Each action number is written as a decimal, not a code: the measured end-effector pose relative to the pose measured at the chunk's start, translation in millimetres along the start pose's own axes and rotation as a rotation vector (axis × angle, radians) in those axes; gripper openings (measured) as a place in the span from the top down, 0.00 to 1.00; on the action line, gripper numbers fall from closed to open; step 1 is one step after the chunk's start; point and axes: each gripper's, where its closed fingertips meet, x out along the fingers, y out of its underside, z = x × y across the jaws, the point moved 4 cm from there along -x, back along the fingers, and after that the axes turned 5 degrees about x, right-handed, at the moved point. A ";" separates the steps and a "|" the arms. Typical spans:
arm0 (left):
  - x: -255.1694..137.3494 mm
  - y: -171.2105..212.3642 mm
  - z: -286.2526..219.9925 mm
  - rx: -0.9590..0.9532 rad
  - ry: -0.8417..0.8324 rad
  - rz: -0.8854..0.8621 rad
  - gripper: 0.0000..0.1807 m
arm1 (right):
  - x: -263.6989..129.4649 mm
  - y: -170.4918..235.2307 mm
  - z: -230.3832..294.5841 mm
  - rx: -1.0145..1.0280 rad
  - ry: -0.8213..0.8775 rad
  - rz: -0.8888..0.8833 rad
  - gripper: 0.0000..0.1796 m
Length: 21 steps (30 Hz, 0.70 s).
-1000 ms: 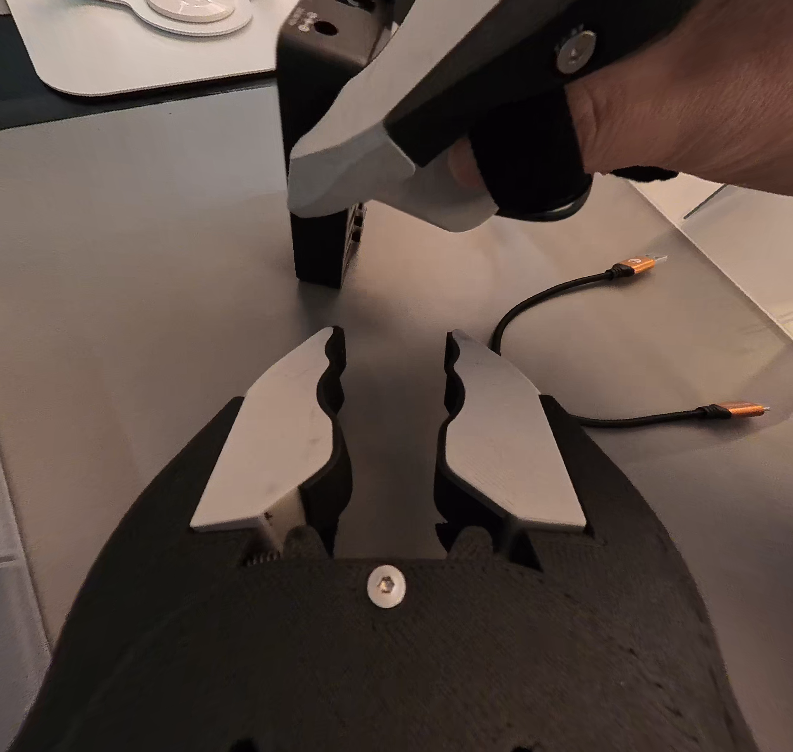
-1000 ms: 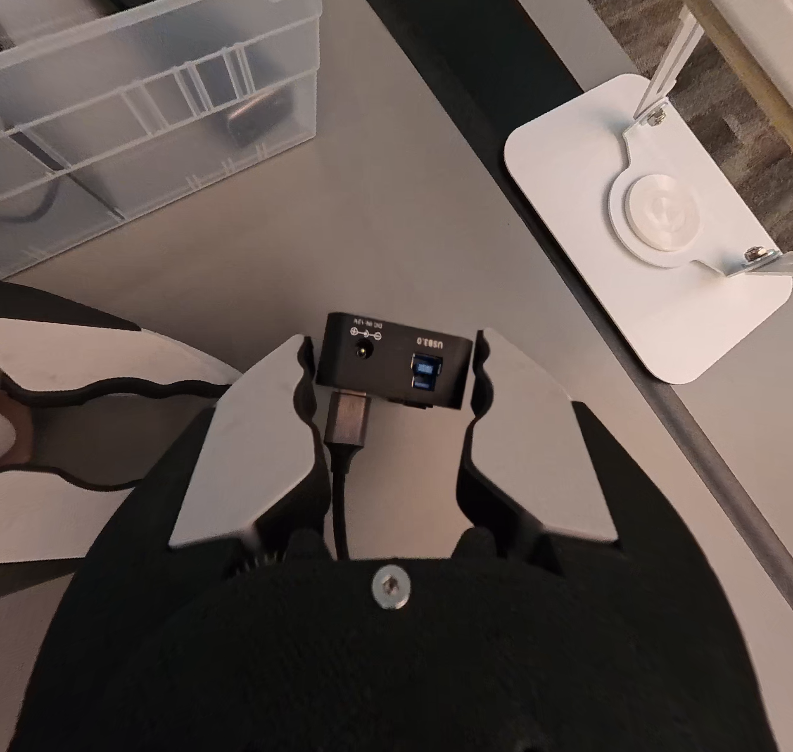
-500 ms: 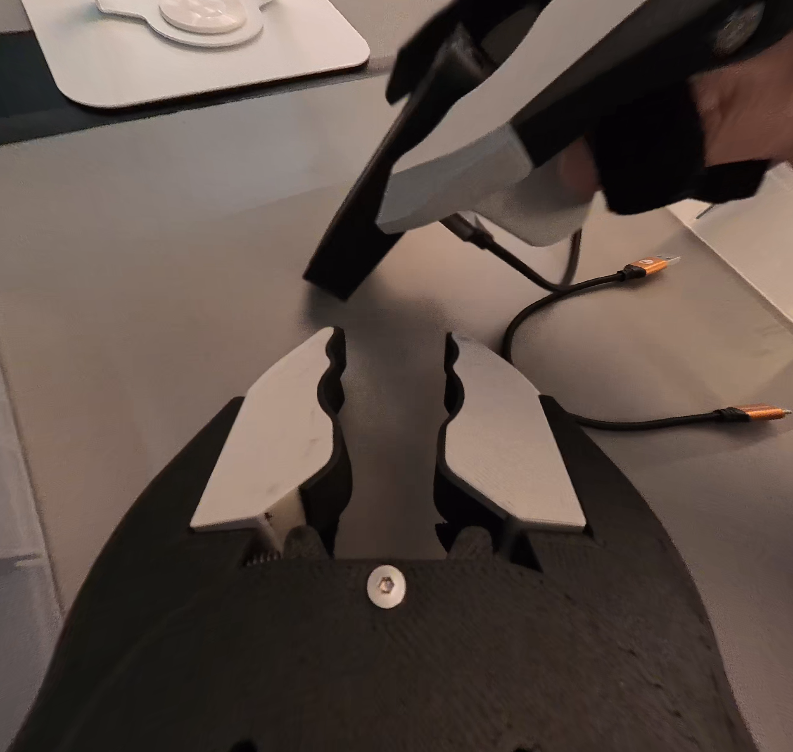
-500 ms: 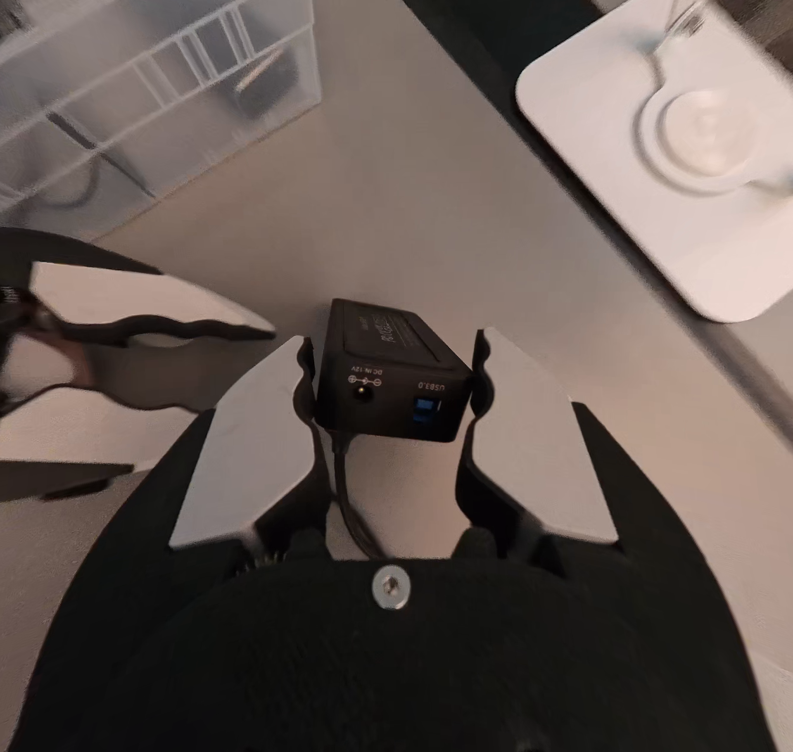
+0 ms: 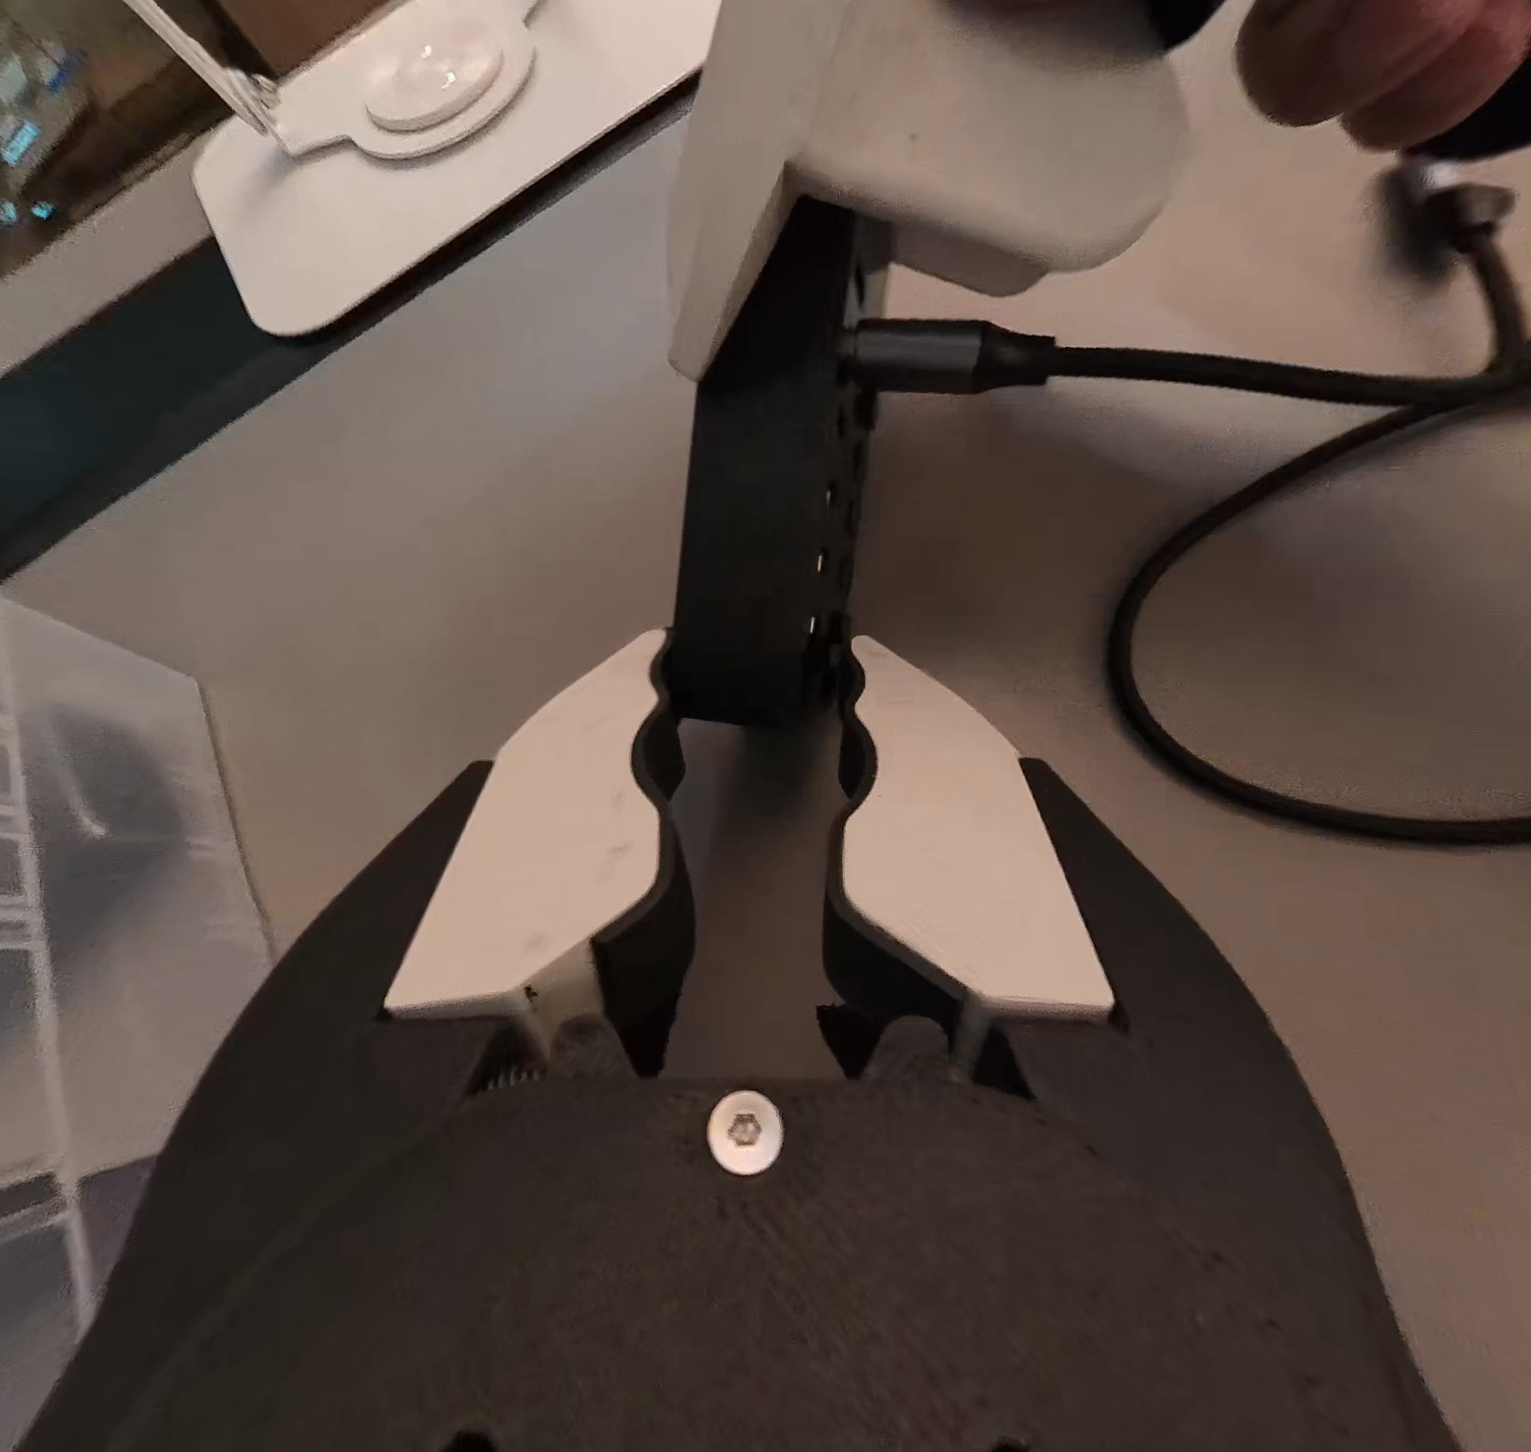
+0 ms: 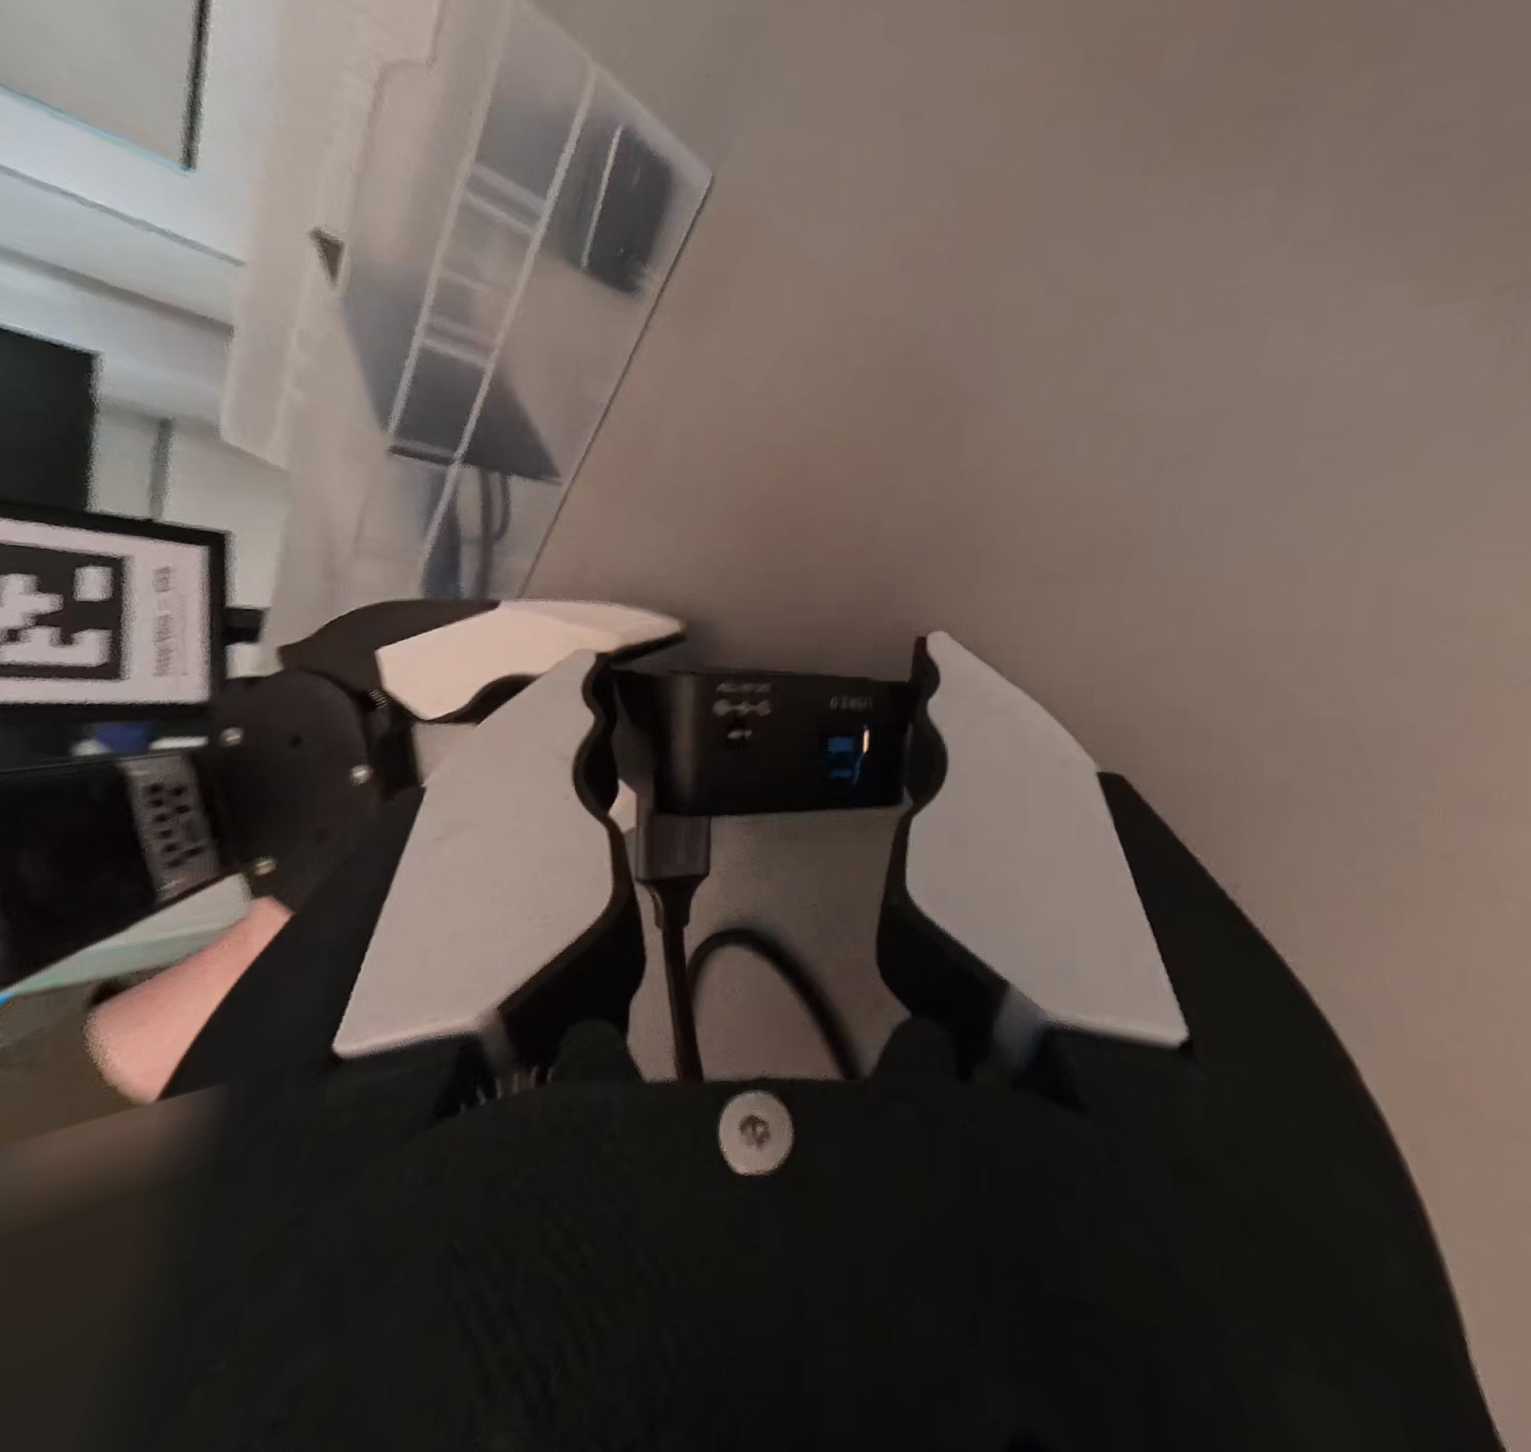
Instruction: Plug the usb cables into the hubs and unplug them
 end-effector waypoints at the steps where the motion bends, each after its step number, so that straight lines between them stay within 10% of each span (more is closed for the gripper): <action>1: 2.0 -1.4 -0.1 -0.027 0.022 -0.005 0.83 | -2.1 -3.6 -3.6 -0.021 0.039 -0.023 0.61; 11: 8.4 -5.4 0.7 -0.062 0.056 -0.007 0.85 | -25.1 -16.2 -18.3 -0.147 0.333 -0.053 0.56; 21: -53.4 -39.0 -19.6 0.078 -0.058 -0.210 0.75 | -138.6 16.6 113.6 -0.502 0.491 -0.483 0.66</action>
